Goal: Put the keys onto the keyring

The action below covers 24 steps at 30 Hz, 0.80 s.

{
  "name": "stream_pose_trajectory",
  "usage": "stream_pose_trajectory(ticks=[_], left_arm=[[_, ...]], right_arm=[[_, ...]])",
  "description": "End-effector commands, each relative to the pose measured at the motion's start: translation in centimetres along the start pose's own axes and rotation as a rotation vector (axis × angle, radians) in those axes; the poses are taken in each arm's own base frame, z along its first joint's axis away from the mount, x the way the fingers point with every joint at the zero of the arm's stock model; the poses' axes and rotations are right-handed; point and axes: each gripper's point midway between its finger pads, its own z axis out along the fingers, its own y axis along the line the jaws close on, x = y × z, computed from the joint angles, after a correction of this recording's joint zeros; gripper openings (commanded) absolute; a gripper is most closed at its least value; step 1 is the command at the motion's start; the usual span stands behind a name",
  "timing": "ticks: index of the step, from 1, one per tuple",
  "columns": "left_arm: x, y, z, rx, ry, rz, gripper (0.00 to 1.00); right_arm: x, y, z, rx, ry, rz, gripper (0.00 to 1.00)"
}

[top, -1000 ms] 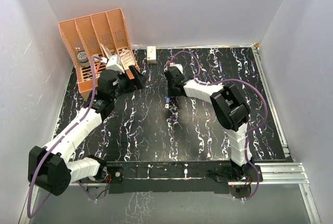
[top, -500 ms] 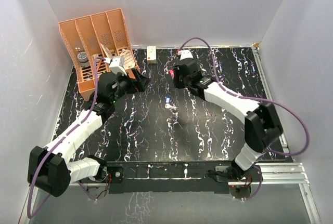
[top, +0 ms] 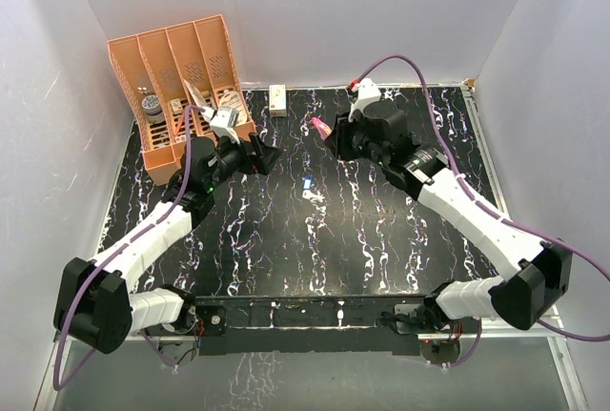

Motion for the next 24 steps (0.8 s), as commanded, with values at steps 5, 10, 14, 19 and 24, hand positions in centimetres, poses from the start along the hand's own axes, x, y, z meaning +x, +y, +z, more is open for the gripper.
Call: stream_pose_trajectory(ticks=[5, 10, 14, 19, 24], left_arm=[[-1.9, -4.0, 1.0, 0.201, -0.109, 0.142, 0.78], [-1.9, -6.4, 1.7, 0.260, -0.142, 0.215, 0.72], [-1.0, -7.6, 2.5, 0.271, -0.127, 0.275, 0.66], [0.4, -8.0, 3.5, 0.249, -0.113, 0.331, 0.63], [0.4, -7.7, 4.1, 0.210, -0.140, 0.357, 0.60]], right_arm=[[0.0, 1.1, -2.1, -0.062, 0.016, -0.026, 0.21], [0.4, 1.2, -2.5, -0.077, 0.016, -0.021, 0.21], [0.3, 1.4, -2.9, -0.083, 0.014, -0.019, 0.21], [0.1, 1.5, -3.4, -0.091, 0.004, -0.020, 0.20], [-0.1, 1.8, -3.9, -0.105, 0.000, -0.015, 0.20]])
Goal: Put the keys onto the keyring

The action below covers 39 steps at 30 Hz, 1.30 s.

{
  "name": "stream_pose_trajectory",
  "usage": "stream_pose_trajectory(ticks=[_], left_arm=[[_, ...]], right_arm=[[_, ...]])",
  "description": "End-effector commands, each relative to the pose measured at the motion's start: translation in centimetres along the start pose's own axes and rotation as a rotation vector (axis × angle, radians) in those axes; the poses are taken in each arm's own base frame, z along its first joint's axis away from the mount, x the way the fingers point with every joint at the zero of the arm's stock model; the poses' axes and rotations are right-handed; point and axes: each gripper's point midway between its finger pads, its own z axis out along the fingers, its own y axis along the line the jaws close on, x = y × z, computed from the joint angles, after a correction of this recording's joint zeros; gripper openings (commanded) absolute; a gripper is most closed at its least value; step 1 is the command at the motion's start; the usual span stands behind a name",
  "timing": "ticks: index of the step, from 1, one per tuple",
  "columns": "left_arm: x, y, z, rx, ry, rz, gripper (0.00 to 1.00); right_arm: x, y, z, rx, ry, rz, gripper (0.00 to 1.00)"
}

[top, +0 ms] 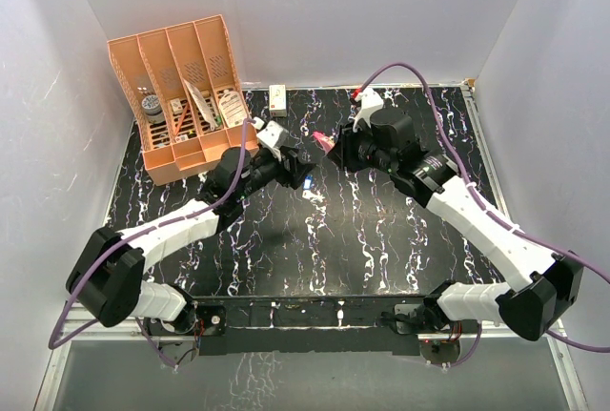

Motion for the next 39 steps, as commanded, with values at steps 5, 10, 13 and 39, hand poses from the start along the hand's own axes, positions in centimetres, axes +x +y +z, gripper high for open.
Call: stream_pose_trajectory(ticks=[5, 10, 13, 39], left_arm=[[-4.3, 1.2, -0.1, -0.087, -0.175, 0.116, 0.60], [-5.3, 0.7, -0.2, -0.062, -0.231, 0.145, 0.56], [-5.2, 0.4, 0.3, -0.037, -0.227, 0.153, 0.54], [-5.8, -0.6, 1.9, 0.034, -0.260, 0.138, 0.40]], right_arm=[[-1.9, 1.1, -1.7, -0.041, -0.068, -0.012, 0.20], [-1.8, 1.1, -1.8, -0.047, -0.069, -0.013, 0.20], [-1.8, 1.2, -1.9, -0.049, -0.068, -0.013, 0.20], [-0.7, 1.6, -1.8, -0.083, -0.048, 0.002, 0.20]])
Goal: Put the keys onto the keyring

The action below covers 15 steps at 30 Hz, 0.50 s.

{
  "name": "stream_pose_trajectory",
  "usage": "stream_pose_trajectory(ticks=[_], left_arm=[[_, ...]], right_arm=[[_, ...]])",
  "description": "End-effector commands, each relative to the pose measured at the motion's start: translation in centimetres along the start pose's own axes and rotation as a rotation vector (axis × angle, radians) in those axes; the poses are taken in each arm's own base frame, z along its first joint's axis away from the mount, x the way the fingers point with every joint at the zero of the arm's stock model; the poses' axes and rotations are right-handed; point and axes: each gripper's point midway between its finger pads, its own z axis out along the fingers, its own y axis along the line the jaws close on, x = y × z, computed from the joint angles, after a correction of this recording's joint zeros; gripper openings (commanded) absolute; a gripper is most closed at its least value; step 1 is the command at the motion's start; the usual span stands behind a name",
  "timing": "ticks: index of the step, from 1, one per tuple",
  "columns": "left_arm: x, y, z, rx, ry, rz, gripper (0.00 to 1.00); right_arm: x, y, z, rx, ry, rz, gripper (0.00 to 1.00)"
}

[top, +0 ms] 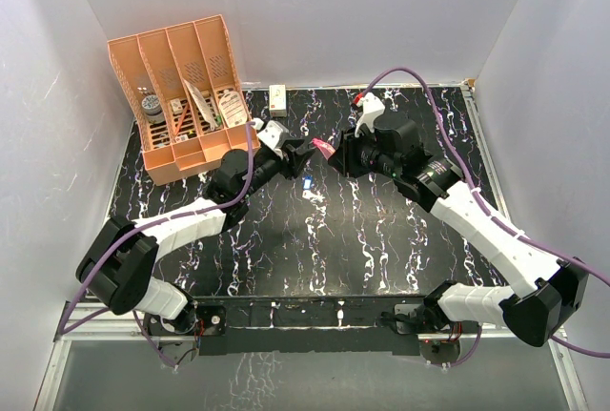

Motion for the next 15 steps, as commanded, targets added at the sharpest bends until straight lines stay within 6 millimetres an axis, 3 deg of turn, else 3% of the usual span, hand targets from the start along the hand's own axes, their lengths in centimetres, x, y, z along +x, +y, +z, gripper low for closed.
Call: stream_pose_trajectory(ticks=[1, 15], left_arm=[[-4.15, -0.78, 0.79, 0.040, -0.120, 0.021, 0.39], [-4.18, -1.25, 0.65, 0.063, -0.125, 0.008, 0.11]], right_arm=[[-1.55, 0.92, -0.85, -0.035, -0.064, -0.004, 0.20], [-1.43, 0.65, -0.80, -0.022, -0.067, -0.001, 0.20]])
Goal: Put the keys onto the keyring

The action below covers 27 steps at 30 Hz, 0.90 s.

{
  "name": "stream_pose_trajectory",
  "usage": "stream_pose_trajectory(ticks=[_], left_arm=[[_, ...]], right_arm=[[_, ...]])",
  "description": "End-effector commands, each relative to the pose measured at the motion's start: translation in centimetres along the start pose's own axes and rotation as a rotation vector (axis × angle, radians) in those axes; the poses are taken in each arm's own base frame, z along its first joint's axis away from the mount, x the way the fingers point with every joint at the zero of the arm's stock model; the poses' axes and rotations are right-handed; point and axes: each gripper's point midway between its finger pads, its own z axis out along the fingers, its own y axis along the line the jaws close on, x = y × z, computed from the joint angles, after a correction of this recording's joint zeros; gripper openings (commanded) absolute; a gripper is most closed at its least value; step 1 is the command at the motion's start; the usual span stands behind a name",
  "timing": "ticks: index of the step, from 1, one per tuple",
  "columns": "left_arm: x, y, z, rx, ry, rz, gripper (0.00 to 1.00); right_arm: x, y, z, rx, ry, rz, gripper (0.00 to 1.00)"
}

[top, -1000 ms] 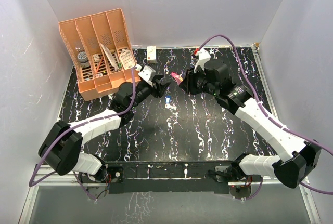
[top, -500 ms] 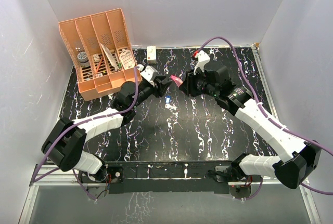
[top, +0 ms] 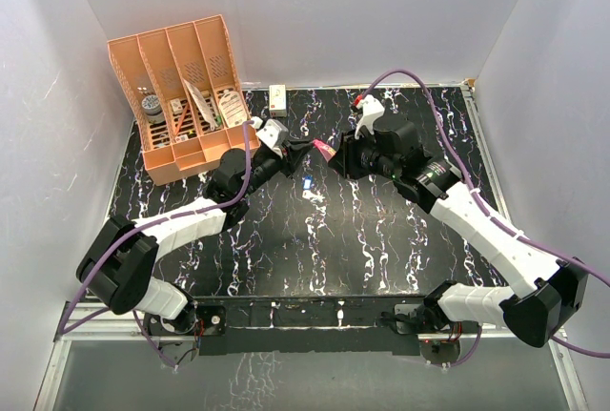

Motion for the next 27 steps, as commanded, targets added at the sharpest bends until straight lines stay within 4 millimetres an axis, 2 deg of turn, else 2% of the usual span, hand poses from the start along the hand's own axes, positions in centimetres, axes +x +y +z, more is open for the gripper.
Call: stream_pose_trajectory(ticks=[1, 3, 9, 11, 13, 15, 16, 17, 20, 27], left_arm=[[-2.9, -0.7, 0.5, 0.032, -0.081, 0.027, 0.06], [-2.9, -0.7, 0.4, 0.033, -0.080, 0.030, 0.00], [-3.0, -0.5, 0.1, 0.019, -0.085, 0.047, 0.00], [-3.0, -0.4, -0.1, 0.013, -0.087, 0.055, 0.00], [-3.1, -0.3, -0.3, 0.006, -0.092, 0.070, 0.00], [-3.3, -0.2, -0.6, 0.001, -0.094, 0.084, 0.00], [-2.9, -0.1, -0.7, -0.001, -0.078, 0.088, 0.00], [-2.9, -0.3, -0.9, 0.008, -0.062, 0.101, 0.00], [-3.0, -1.3, -1.5, 0.070, 0.014, 0.150, 0.00], [-3.5, -3.3, -2.8, 0.181, 0.055, 0.180, 0.00]], right_arm=[[-2.0, 0.7, -0.8, -0.019, -0.079, -0.002, 0.20], [-2.1, 0.5, -0.8, -0.005, -0.082, 0.006, 0.20], [-2.4, 0.2, -0.7, 0.020, -0.087, 0.031, 0.22], [-2.2, -0.1, -0.6, 0.035, -0.081, 0.038, 0.25], [-2.1, -0.6, -0.6, 0.064, -0.078, 0.047, 0.36], [-2.0, -1.5, -0.6, 0.119, -0.078, 0.059, 0.58], [-2.0, -2.3, -0.7, 0.161, -0.077, 0.065, 0.67], [-2.1, -2.9, -0.8, 0.200, -0.081, 0.068, 0.71], [-2.3, -3.2, -1.1, 0.210, -0.094, 0.044, 0.73], [-3.1, -0.5, -1.0, 0.039, -0.175, -0.023, 0.70]])
